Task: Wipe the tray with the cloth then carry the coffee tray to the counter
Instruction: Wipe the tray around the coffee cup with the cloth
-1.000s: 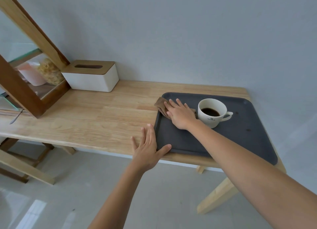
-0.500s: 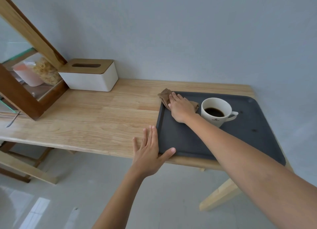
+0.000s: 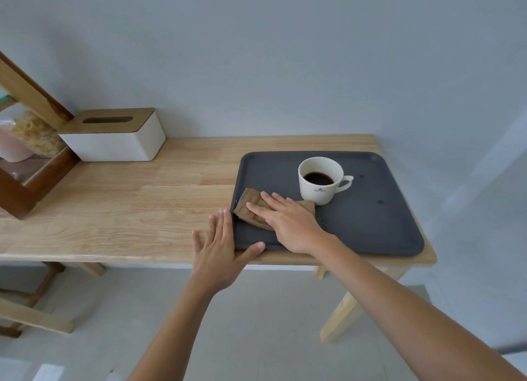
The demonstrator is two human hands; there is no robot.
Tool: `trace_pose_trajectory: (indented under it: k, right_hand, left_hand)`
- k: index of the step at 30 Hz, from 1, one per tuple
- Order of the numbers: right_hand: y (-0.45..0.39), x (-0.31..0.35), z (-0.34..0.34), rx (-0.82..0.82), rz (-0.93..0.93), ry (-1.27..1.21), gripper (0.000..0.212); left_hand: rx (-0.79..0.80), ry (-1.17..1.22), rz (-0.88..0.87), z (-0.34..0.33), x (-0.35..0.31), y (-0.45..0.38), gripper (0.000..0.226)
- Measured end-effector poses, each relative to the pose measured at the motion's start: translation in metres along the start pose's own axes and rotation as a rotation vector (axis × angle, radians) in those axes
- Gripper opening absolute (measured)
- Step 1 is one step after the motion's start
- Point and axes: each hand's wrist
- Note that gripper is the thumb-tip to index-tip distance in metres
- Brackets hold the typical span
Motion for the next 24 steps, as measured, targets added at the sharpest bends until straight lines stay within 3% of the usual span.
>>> trace_pose_trajectory:
  k: [9, 14, 19, 24]
  right_hand:
    - [0.072, -0.057, 0.013, 0.034, 0.041, -0.030, 0.060]
    - [0.097, -0.084, 0.019, -0.017, -0.025, -0.052, 0.056]
    - [0.083, -0.066, 0.009, -0.063, -0.087, -0.012, 0.068]
    - [0.049, -0.025, 0.002, -0.056, -0.011, -0.007, 0.072]
  left_hand:
    - [0.007, -0.042, 0.002, 0.000, 0.001, -0.002, 0.108]
    - [0.020, -0.018, 0.002, 0.000, 0.001, -0.002, 0.108]
    - [0.019, 0.011, -0.013, 0.000, 0.001, -0.001, 0.107]
    - [0.015, -0.001, -0.025, -0.001, 0.002, -0.003, 0.106]
Point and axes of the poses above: each hand's wrist, its own y-axis away from the middle knuckle, its own z-axis out of the back of the hand, x = y × z
